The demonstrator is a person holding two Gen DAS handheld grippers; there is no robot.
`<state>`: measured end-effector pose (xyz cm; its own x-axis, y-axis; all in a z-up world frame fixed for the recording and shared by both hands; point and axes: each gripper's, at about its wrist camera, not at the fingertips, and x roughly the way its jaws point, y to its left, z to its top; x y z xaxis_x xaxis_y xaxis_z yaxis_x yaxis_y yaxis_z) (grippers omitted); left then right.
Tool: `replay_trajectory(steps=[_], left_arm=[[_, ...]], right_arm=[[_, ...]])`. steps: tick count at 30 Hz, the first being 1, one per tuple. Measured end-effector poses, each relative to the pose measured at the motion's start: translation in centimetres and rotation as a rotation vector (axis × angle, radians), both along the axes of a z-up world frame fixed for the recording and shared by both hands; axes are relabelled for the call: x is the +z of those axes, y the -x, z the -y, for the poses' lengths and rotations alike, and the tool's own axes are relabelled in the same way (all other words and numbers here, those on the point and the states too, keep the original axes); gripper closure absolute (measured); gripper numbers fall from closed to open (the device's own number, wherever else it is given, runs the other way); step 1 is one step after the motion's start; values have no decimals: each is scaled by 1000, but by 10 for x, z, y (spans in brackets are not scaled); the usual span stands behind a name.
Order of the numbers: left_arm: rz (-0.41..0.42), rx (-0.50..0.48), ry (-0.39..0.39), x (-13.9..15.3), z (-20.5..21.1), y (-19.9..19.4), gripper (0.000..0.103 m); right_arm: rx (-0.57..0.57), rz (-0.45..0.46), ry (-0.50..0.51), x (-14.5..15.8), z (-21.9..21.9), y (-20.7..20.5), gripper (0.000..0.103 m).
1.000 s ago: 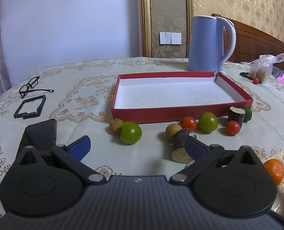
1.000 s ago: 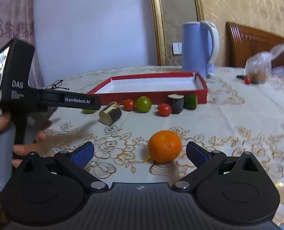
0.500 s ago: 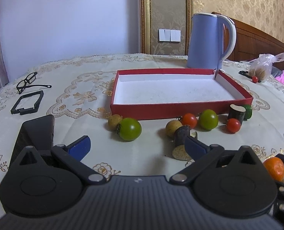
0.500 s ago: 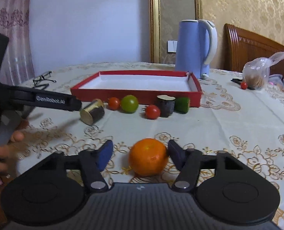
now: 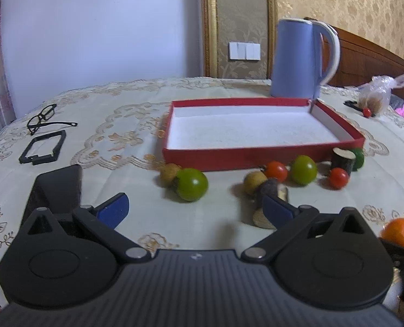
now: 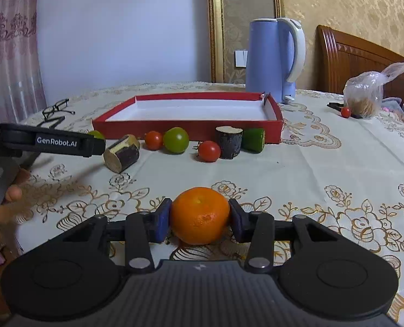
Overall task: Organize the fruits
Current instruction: 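Close the right gripper on the orange while the left gripper approaches the eggplant piece, then grasp the eggplant piece with the left gripper and lower it into the tray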
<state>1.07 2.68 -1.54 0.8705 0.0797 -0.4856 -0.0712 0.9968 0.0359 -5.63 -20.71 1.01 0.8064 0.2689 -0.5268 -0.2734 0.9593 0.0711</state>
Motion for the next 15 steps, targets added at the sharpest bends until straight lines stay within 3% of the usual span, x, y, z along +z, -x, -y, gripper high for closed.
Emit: replay_trajectory(steps=[3,7,13,15], left_arm=[[9,2,24,2,-12,-1,0],[16,-67,34,3,-16,3,0],[28,-272,25,2,10,13,1],[43,-304,-14,3,23,12,11]], right_arm=[[2,27,-3,7,1,4,60],[1,44,-11,11,2,7,60],[3,28,-20,6,2,6,60],[4,25,-22,5,3,6,60]])
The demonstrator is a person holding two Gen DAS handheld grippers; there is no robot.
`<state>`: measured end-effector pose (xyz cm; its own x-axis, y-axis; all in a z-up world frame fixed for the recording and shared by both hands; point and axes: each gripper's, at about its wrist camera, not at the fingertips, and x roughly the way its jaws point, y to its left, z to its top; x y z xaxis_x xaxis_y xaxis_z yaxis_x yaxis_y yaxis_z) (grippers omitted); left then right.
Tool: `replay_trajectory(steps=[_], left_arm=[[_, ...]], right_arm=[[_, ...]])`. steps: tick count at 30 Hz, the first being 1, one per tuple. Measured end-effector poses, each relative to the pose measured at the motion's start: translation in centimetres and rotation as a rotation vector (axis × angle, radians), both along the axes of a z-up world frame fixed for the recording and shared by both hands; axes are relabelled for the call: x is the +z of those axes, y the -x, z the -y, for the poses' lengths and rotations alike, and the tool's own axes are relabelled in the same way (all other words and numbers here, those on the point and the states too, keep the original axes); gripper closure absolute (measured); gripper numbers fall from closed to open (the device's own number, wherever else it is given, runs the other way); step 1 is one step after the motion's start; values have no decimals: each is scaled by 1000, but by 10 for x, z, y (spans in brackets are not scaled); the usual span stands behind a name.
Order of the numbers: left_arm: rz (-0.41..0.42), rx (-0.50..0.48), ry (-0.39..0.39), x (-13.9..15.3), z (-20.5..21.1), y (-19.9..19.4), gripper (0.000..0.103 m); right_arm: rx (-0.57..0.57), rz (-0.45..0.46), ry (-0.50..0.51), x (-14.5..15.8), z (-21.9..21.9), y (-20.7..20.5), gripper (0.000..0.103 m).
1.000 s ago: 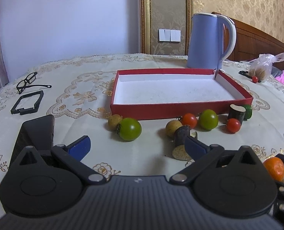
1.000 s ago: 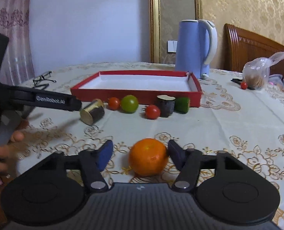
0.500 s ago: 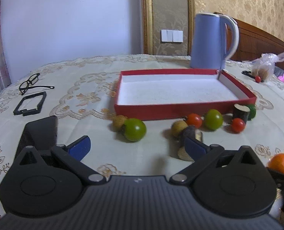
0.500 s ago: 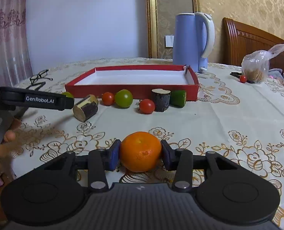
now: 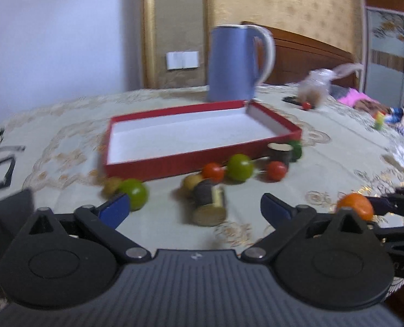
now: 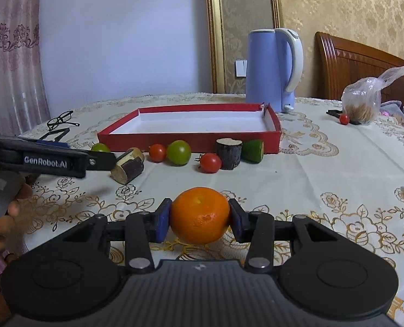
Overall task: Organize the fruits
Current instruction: 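Grasp the eggplant piece with the left gripper and lower it into the tray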
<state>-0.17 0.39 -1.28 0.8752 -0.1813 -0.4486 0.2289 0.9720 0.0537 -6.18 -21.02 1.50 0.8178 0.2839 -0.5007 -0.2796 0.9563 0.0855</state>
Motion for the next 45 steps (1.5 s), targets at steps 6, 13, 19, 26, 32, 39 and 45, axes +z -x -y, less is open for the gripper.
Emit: replay_trajectory(steps=[6,13,19,26,32,39,45], left_arm=[[-50,-32,-15,-5,16,-23,26],[-162,-9,17,-18,15,-44,71],[-161,-13,38,-17,9,-43,73],[-112,0,20,-5,8,-34,73],[-77,43,-2,12,6,-46,73],[-50,124,-51,27,9,-94,73],[-65,219,-133,21,11,-149,73]], right_arm=[[-8,-1,-7,-1,6,2,60],[-7,-2,-11,-3,8,2,60],[-9,-3,-12,-3,8,2,60],[1,4,-16,-1,8,1,60],[2,4,-18,-1,9,1,60],[0,17,-16,2,10,1,60],[-3,16,-15,3,13,-2,60]])
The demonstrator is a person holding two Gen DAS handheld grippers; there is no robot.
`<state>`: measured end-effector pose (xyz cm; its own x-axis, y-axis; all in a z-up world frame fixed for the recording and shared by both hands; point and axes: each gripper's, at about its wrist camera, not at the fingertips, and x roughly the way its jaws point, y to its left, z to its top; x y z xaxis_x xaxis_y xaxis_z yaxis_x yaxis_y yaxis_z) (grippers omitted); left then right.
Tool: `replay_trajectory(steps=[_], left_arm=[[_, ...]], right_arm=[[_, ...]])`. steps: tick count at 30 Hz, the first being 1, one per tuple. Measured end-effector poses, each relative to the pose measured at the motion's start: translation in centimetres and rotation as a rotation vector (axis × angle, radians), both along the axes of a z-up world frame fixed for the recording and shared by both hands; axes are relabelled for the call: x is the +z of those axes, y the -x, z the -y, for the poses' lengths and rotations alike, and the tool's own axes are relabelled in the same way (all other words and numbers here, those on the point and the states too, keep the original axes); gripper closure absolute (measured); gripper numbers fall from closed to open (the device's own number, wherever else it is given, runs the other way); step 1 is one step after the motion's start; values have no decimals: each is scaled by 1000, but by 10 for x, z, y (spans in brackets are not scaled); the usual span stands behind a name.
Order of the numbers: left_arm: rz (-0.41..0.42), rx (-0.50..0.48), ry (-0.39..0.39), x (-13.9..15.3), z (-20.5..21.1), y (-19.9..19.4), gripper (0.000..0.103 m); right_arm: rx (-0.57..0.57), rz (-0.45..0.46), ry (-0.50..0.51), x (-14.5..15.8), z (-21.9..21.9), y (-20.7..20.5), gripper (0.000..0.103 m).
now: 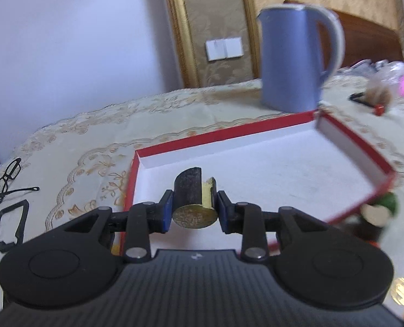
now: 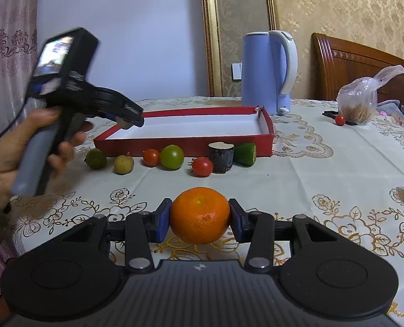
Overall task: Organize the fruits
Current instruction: 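Grasp the eggplant piece with the left gripper and lower it into the tray, then lower the orange into the tray and open the right gripper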
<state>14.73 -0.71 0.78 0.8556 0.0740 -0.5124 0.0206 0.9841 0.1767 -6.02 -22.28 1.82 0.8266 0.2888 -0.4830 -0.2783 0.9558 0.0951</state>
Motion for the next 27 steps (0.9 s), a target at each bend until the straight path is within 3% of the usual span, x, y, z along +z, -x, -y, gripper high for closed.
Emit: replay_trajectory(steps=[6,13,15,21,27], left_arm=[[-82,37,38,-8,-7,-46,73],[-95,82,11,-11,-8,-70,69],[-84,90,-8,-12,-6,-68,57],[-56,80,-2,-5,-7,-48,38],[-3,117,88,0,-28,-2,20]], right_arm=[[4,20,6,7,-1,-4,60],[9,30,7,10,-3,-8,60],[13,33,9,11,-5,-11,60],[22,83,35,23,-12,-27,60],[10,132,85,39,-19,-73,60]])
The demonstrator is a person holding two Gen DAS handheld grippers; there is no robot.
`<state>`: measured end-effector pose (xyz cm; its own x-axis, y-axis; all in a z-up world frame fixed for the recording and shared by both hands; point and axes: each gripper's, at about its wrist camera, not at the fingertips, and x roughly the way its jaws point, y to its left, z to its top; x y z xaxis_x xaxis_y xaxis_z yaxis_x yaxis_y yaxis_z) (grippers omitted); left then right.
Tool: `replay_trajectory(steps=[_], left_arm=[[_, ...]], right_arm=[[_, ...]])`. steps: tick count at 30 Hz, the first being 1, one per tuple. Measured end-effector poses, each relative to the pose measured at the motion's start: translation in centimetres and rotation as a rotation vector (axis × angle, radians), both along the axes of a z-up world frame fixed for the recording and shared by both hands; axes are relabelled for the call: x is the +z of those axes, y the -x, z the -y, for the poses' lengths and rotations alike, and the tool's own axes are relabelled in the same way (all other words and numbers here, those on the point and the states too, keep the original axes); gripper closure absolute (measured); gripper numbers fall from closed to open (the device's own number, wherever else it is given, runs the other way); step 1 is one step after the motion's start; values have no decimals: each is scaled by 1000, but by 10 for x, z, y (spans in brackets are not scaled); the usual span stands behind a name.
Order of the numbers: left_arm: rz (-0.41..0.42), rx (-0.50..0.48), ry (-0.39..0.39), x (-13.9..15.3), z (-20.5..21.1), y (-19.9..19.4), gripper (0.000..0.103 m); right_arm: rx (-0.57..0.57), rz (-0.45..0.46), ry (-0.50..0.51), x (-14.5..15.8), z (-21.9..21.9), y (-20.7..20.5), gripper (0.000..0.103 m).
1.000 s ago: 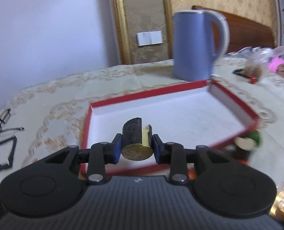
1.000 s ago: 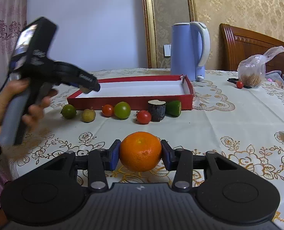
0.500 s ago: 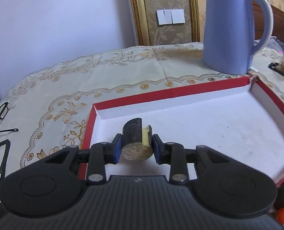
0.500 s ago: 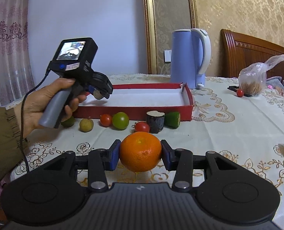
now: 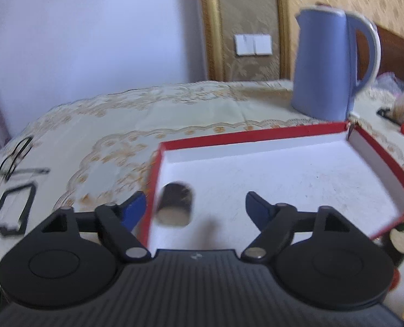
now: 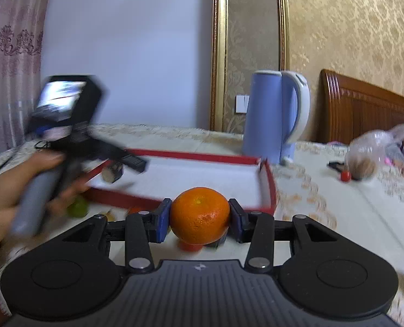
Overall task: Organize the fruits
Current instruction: 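Lower the orange into the tray and open the right gripper, then grasp the green tomato with the left gripper while the right grasps a yellow fruit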
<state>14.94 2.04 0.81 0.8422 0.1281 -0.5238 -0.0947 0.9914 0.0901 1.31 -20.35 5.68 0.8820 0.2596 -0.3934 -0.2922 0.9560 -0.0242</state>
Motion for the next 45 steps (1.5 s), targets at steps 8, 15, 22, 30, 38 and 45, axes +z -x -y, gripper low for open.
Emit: replay_trajectory(steps=[8,15,22,30,38,45], left_arm=[[43,54,119,-9,-32,68,12],[23,20,179,-19,-62,99,8],[-7,-30,143,-30,-66,107,6],[3,-79,152,-28,-54,107,7],[-38,-79,154,-31,-43,88,33],[-51,-40,128,-33,-32,75,45]], right_arm=[[-26,-75,16,-5,-8,-82,60],[-96,-159,-6,-12,-10,-152,60],[-195,-231,50,-25,-10,-198,55],[-193,-103,38,1,-5,-145,27],[-148,4,-166,3,19,-41,21],[-151,-12,-155,-11,30,-16,21]])
